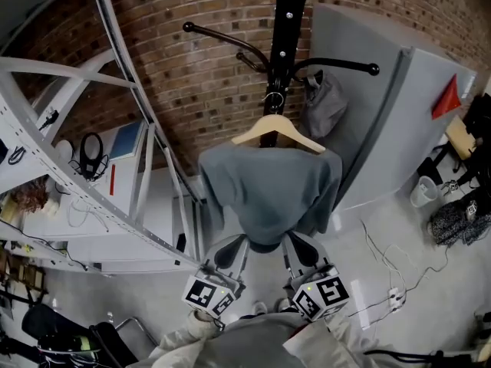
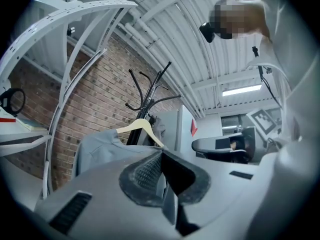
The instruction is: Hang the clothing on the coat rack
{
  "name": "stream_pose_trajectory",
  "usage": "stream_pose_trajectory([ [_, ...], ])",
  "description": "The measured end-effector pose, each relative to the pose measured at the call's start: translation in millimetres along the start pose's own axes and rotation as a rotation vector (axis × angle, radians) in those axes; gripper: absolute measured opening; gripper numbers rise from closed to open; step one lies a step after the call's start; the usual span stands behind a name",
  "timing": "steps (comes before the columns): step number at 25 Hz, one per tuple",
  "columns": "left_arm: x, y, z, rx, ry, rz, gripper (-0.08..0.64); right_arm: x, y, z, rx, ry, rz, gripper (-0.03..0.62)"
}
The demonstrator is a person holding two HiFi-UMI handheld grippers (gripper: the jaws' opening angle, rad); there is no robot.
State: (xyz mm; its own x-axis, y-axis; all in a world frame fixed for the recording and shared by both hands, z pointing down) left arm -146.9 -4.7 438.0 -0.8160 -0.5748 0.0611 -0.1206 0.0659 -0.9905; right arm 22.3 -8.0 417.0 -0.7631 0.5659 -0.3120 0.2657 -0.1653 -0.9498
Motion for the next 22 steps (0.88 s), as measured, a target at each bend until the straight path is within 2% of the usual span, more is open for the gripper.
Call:
stream_pose_trajectory([
  [4,-13,2,6,0.004,0.005,0.028,0.008,-10,5,-12,-0.009,-0.025,-0.005,0.023],
  [11,-28,1,24,-0.003,0.050,0.005,0.008,-24,13,-20,-0.008,0.001,-0.019,0.023],
  [22,-41,-3,40,0.012,0.068,0.011,0.008,-45,19,-27,-0.012,0.028,-0.022,0.023],
])
Point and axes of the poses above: the fingertips, and each gripper's own axes: z forward along the fingers, x to its left, y out of its top, the point moved 7 cm from there along -z, backward along the fingers, and after that the axes turned 5 degrees about z, right-handed, at the moved point
